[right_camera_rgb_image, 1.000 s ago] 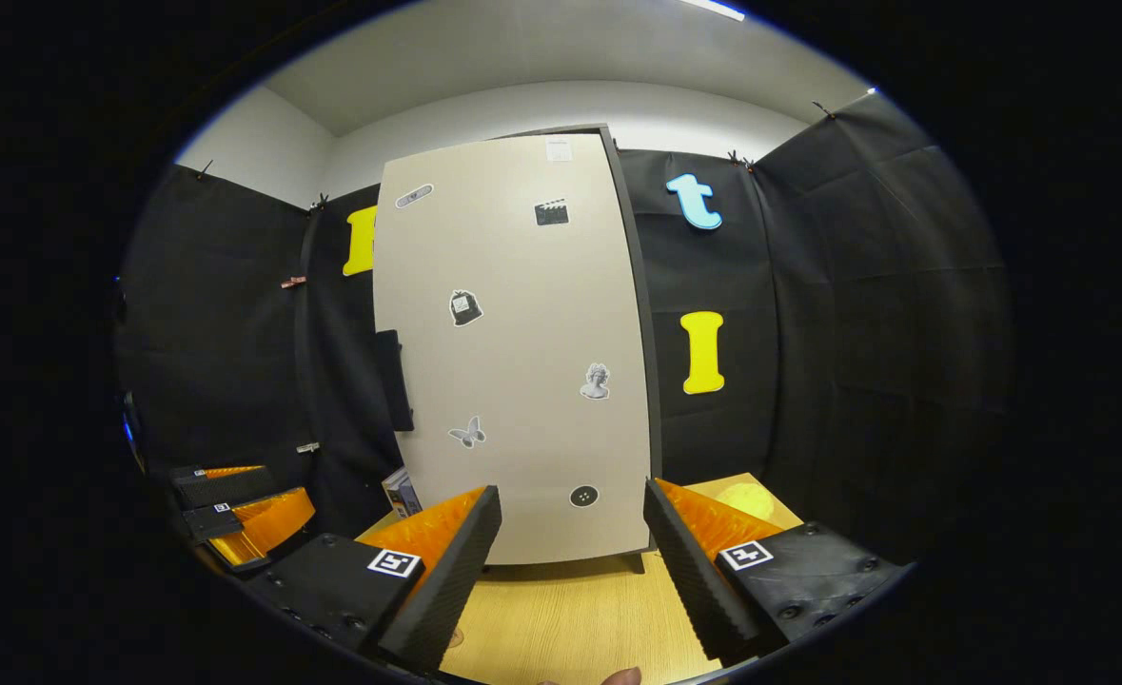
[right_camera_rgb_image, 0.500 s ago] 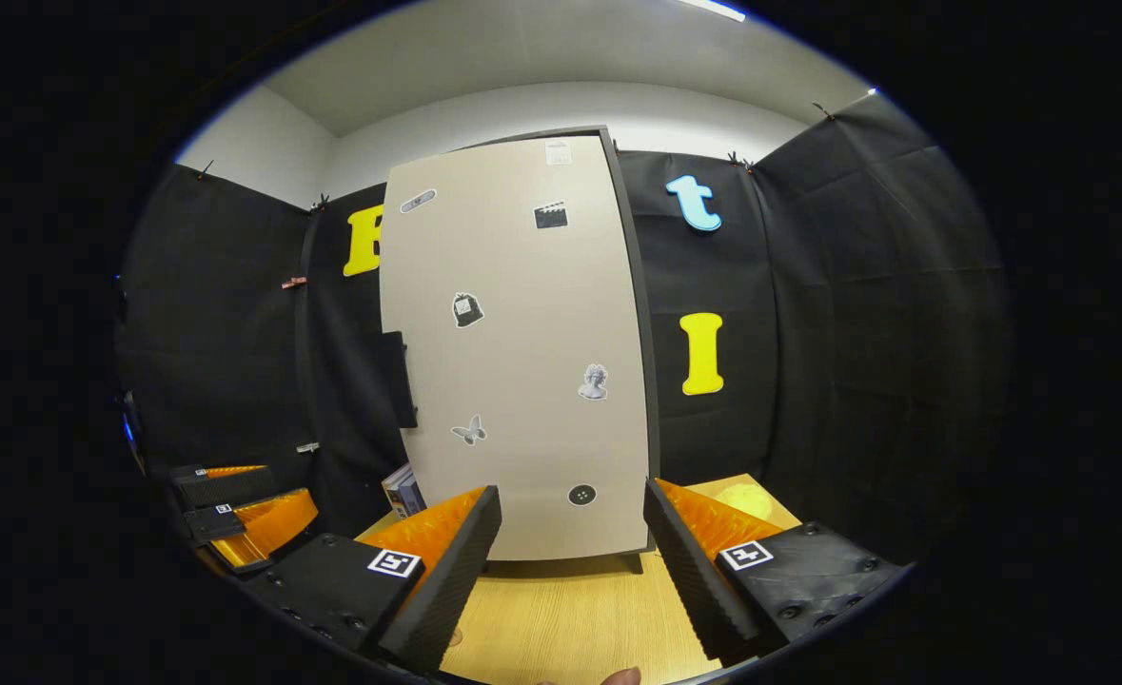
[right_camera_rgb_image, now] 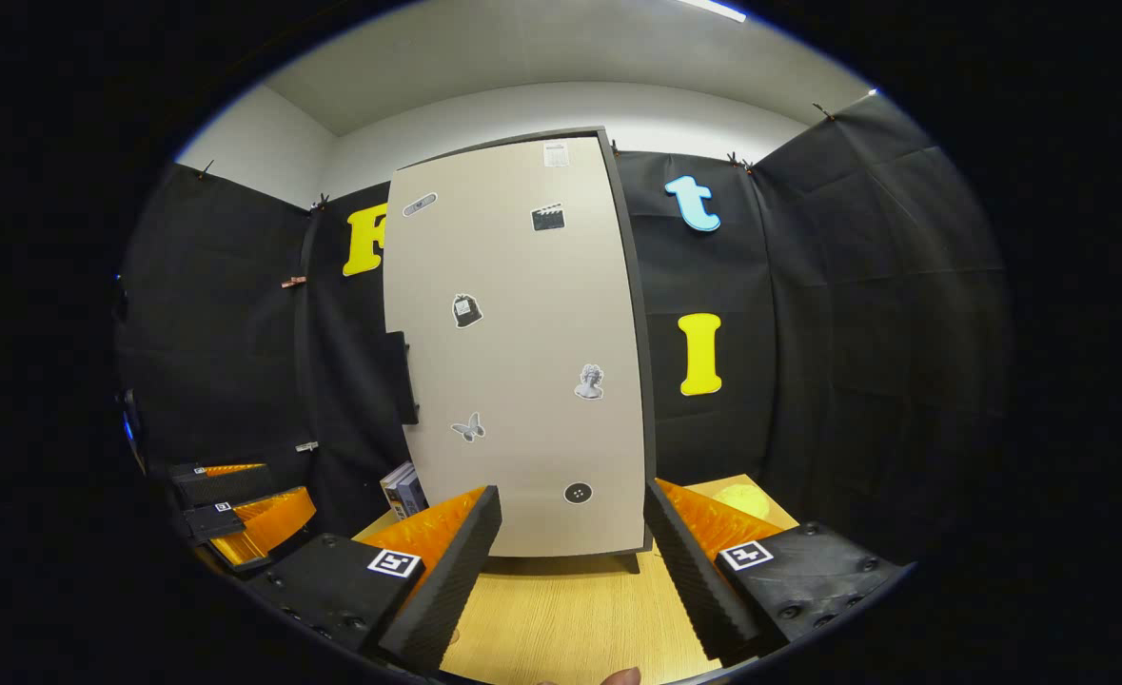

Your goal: Open the cabinet door with the right hand, grasp the bottle in the cabinet with the left hand and place it on the coaster, then close the cabinet door with the right hand.

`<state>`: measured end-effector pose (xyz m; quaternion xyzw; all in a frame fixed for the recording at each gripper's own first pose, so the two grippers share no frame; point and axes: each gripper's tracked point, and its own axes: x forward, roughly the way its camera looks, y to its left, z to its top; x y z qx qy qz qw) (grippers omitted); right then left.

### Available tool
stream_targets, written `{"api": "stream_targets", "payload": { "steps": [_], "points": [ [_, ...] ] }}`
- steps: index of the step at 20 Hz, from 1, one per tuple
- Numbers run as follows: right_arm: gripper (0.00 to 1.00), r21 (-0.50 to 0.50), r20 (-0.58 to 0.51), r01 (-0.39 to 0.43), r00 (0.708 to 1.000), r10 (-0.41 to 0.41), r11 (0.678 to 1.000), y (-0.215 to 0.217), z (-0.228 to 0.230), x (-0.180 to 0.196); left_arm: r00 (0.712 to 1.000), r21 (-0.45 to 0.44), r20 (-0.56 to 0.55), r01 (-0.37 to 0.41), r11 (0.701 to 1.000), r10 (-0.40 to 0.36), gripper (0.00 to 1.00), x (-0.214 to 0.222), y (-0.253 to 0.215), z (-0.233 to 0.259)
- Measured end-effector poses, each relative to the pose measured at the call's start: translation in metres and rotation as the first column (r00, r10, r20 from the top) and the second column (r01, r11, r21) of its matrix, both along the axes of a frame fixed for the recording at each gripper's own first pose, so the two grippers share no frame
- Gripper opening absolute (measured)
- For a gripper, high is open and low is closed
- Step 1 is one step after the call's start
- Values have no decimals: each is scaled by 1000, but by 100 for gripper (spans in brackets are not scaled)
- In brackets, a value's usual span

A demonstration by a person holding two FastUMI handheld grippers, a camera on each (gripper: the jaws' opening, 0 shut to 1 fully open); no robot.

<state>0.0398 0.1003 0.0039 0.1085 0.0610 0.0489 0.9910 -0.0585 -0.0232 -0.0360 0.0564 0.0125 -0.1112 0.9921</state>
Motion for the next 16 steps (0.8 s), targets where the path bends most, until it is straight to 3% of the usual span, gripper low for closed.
{"api": "stream_targets", "payload": {
  "steps": [16],
  "points": [
    [98, -15, 4, 18, 1000, -18, 1000, -4, -1, -1, 1000, -3, 2, 12, 1000, -12, 95, 0, -5, 2]
  ]
}}
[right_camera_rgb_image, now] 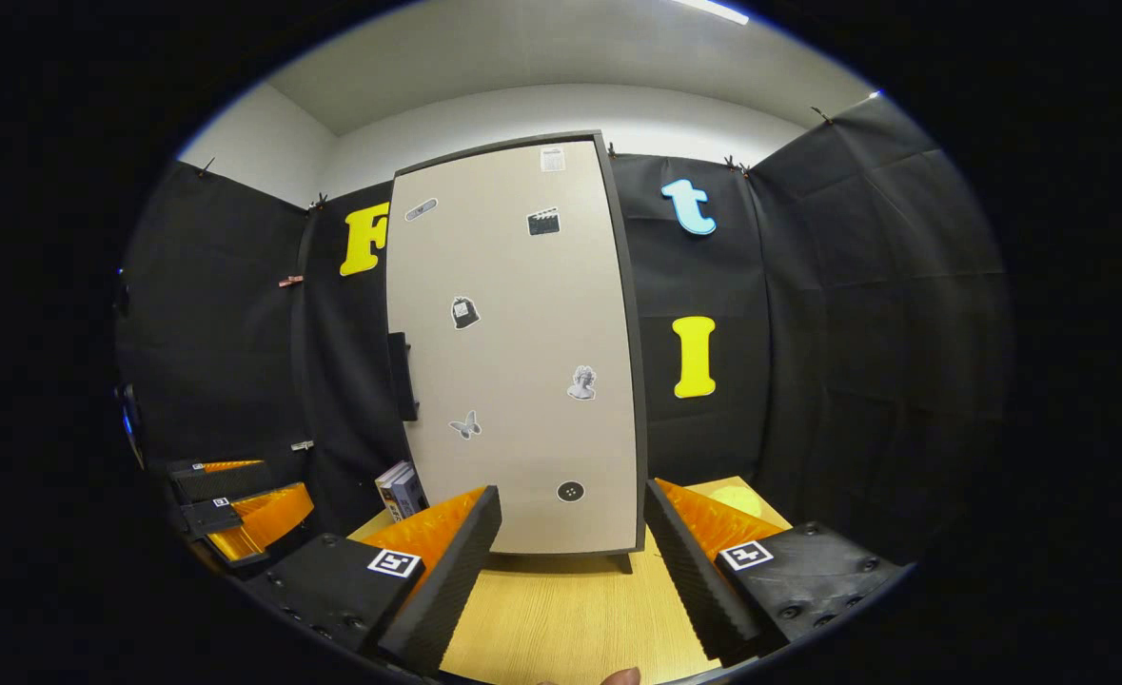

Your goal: Open the cabinet door with the right hand, grasp the bottle in the cabinet with the left hand and place it on the coaster, then close the cabinet door with the right hand.

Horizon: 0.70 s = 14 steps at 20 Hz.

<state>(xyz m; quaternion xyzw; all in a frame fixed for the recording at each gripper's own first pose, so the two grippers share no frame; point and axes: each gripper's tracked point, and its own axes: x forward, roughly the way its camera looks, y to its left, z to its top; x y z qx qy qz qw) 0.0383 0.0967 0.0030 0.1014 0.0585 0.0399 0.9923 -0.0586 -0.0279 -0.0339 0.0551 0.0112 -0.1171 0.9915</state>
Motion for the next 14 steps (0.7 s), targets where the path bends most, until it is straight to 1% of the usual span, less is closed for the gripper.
{"api": "stream_targets", "payload": {
  "steps": [14],
  "points": [
    [98, -4, -8, -1, 1000, 1, 1000, 0, -2, -1, 1000, 8, -1, 8, 1000, -8, 95, 4, -3, -3]
  ]
}}
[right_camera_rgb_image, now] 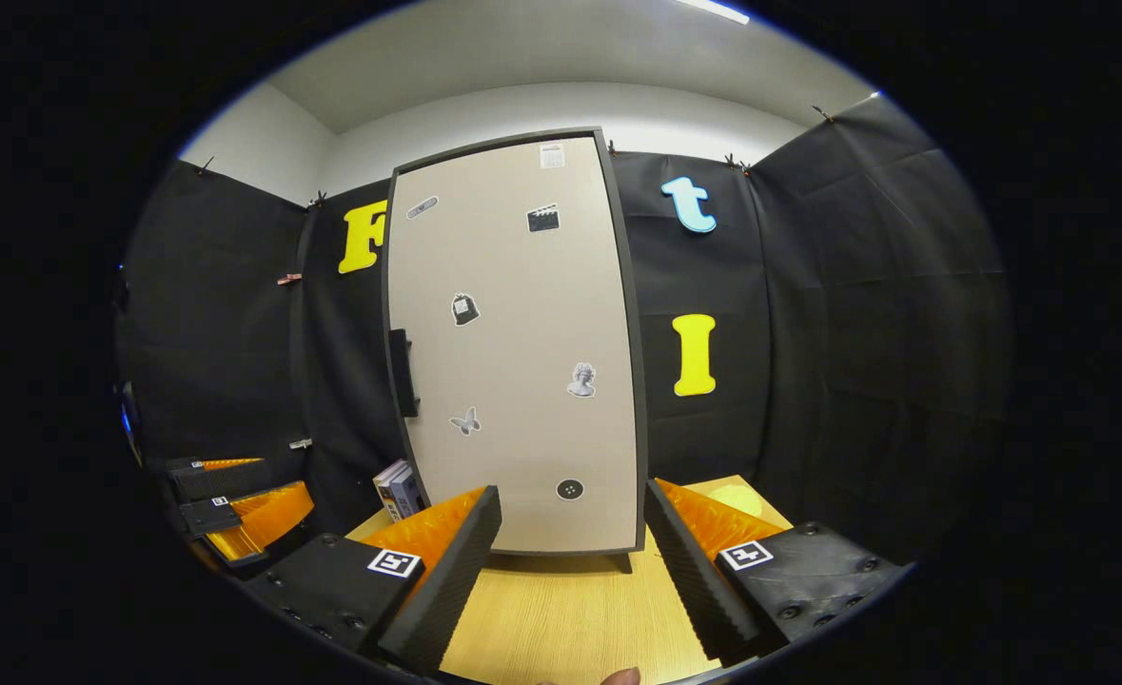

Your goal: Open the cabinet door with the right hand, grasp the bottle in the cabinet with the left hand and place it on the coaster, then close the cabinet door with the right hand.

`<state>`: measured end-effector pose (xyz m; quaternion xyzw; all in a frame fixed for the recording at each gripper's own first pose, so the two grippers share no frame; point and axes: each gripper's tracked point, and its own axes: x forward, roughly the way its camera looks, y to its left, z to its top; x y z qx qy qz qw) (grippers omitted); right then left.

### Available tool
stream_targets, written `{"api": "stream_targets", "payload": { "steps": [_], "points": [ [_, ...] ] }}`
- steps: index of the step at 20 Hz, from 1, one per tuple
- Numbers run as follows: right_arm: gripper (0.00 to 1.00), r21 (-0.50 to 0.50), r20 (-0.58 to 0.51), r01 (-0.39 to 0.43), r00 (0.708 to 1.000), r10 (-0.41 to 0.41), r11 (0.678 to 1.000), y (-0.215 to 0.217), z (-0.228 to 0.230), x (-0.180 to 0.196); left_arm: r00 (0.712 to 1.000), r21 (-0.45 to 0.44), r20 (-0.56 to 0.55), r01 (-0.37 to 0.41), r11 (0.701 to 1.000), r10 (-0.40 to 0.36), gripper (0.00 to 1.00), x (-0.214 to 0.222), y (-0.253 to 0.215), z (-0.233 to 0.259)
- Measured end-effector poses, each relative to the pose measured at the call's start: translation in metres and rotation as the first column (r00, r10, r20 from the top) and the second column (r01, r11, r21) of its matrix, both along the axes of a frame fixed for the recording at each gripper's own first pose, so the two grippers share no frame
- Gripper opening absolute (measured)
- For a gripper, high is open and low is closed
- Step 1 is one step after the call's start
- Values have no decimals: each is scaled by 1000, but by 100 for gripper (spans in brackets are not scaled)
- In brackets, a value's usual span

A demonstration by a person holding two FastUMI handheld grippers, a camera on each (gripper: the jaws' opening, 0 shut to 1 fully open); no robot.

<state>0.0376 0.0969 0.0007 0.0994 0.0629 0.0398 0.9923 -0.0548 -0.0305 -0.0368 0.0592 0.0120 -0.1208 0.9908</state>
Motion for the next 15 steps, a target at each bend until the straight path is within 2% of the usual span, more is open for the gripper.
{"api": "stream_targets", "payload": {
  "steps": [15],
  "points": [
    [98, 0, -1, -2, 1000, 2, 1000, 2, -1, 4, 1000, 7, 6, -1, 1000, 1, 95, 3, 4, 1]
  ]
}}
